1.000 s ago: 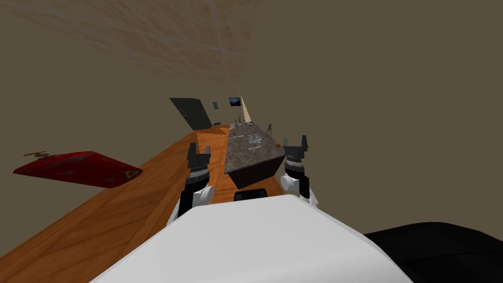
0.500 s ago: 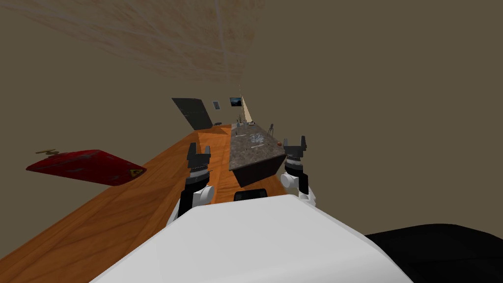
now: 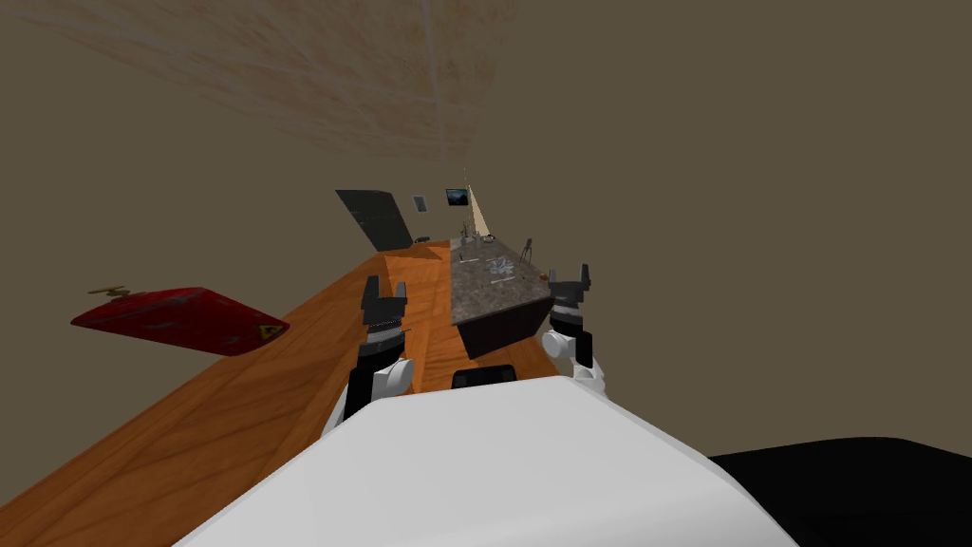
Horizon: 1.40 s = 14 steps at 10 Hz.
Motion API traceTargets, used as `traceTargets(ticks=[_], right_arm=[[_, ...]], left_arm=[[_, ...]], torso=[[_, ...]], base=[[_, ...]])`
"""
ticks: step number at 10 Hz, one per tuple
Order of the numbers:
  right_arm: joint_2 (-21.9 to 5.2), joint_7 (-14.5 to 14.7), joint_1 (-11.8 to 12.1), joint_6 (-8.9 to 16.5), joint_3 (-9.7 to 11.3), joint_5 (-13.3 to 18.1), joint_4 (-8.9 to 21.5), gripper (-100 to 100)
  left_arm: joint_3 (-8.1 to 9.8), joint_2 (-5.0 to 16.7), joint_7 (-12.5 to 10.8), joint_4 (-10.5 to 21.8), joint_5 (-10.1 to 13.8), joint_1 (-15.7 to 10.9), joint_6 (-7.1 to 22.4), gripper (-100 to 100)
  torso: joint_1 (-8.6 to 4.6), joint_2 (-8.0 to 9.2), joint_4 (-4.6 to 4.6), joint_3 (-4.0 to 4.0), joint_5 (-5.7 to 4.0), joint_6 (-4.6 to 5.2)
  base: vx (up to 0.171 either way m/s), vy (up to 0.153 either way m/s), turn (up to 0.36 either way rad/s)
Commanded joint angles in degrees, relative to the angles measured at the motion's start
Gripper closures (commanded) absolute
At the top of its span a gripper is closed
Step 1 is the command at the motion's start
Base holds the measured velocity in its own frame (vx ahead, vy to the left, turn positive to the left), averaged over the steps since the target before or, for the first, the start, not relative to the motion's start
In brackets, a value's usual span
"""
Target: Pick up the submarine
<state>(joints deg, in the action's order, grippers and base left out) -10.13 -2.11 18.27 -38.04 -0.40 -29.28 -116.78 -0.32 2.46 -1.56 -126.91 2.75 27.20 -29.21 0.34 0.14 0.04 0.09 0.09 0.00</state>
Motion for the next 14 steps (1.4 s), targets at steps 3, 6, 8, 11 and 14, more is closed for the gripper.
traceTargets(ticks=[3,6,8,11,14], right_arm=[[-0.9,0.9,-1.9,-0.3,-0.4,-5.6,2.8,-100],[-1.6,1.8,-3.8,-0.7,-0.7,-10.2,5.6,-100],[-2.2,2.6,-5.8,-1.2,-1.0,-13.3,8.5,-100],[-2.7,3.4,-7.8,-1.7,-1.2,-18.3,11.5,-100],[-3.1,4.2,-10.0,-2.2,-1.5,-23.5,14.3,-100]], left_arm=[[0.0,0.0,0.0,0.0,0.0,0.0,0.0,0],[0.0,0.0,0.0,0.0,0.0,0.0,0.0,0],[0.0,0.0,0.0,0.0,0.0,0.0,0.0,0],[0.0,0.0,0.0,0.0,0.0,0.0,0.0,0],[0.0,0.0,0.0,0.0,0.0,0.0,0.0,0]], torso=[[-0.04,-0.07,-0.02,-0.05,-0.02,-0.01],[0.01,-0.03,-0.01,-0.02,-0.01,-0.01],[-0.11,-0.06,-0.01,-0.03,-0.02,0.01],[-0.13,-0.07,-0.01,-0.04,-0.02,0.01],[-0.11,-0.1,-0.02,-0.06,-0.01,0.01]], base=[[-0.026,0.08,0.005],[-0.034,0.09,0.004],[-0.028,0.083,0.005],[-0.032,0.092,0.006],[-0.017,0.097,0.006]])
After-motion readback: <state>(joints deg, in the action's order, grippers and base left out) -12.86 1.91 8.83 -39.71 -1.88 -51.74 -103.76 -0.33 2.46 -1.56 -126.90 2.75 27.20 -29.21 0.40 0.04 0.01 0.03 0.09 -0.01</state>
